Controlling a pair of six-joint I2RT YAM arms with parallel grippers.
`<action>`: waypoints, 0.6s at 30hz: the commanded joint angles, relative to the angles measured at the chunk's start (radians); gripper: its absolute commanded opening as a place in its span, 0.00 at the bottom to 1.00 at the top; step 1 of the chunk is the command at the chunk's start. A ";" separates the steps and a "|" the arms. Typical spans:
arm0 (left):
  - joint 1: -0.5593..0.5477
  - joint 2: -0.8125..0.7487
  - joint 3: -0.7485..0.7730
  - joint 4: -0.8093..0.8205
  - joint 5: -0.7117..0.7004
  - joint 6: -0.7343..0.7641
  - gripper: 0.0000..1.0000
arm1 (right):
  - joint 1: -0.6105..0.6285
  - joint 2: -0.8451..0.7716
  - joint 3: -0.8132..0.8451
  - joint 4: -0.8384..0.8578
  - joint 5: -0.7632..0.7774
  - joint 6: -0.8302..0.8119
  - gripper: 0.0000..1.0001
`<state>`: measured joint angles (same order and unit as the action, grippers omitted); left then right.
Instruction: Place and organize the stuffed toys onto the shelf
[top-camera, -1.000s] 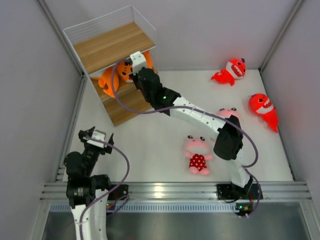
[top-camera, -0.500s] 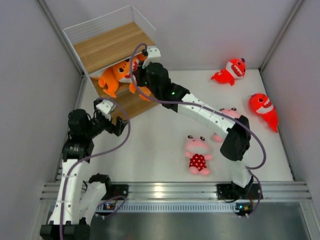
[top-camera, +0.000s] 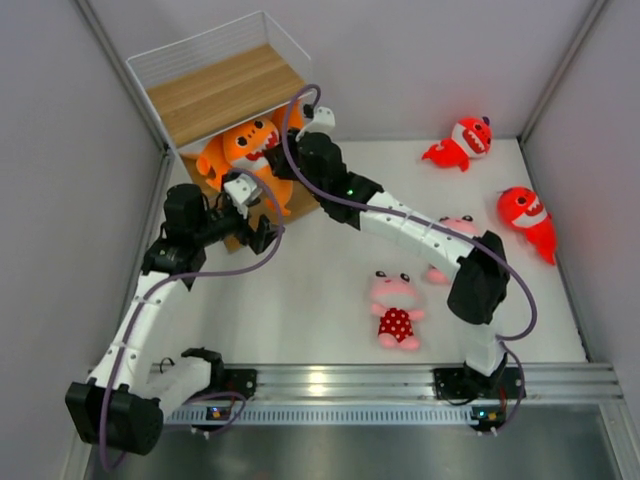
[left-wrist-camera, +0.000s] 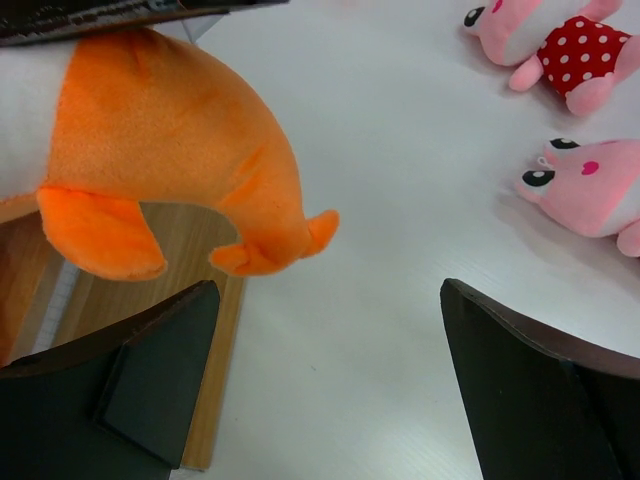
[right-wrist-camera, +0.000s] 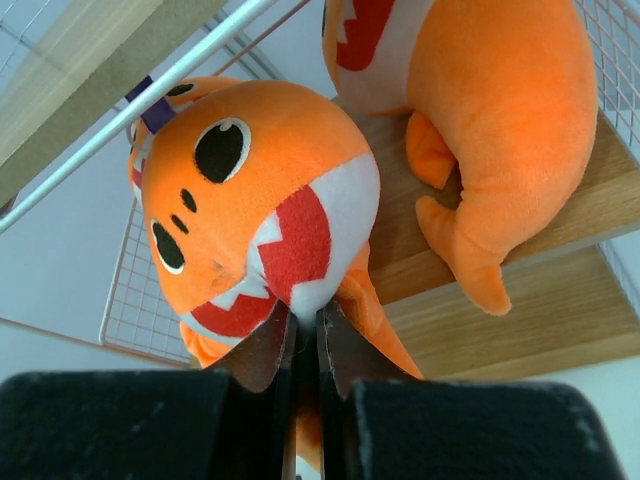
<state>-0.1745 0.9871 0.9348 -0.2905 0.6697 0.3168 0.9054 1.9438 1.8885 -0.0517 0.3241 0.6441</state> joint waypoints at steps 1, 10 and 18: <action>-0.010 0.028 0.065 0.083 -0.027 0.014 0.99 | -0.005 -0.085 -0.032 0.091 0.015 0.078 0.00; -0.014 0.119 0.110 0.093 -0.026 0.085 0.97 | 0.010 -0.140 -0.124 0.151 0.029 0.140 0.00; -0.019 0.117 0.081 0.094 0.056 0.082 0.93 | 0.020 -0.190 -0.184 0.203 0.050 0.150 0.00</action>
<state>-0.1860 1.1088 1.0100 -0.2523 0.6796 0.3885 0.9138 1.8332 1.7176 0.0402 0.3515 0.7666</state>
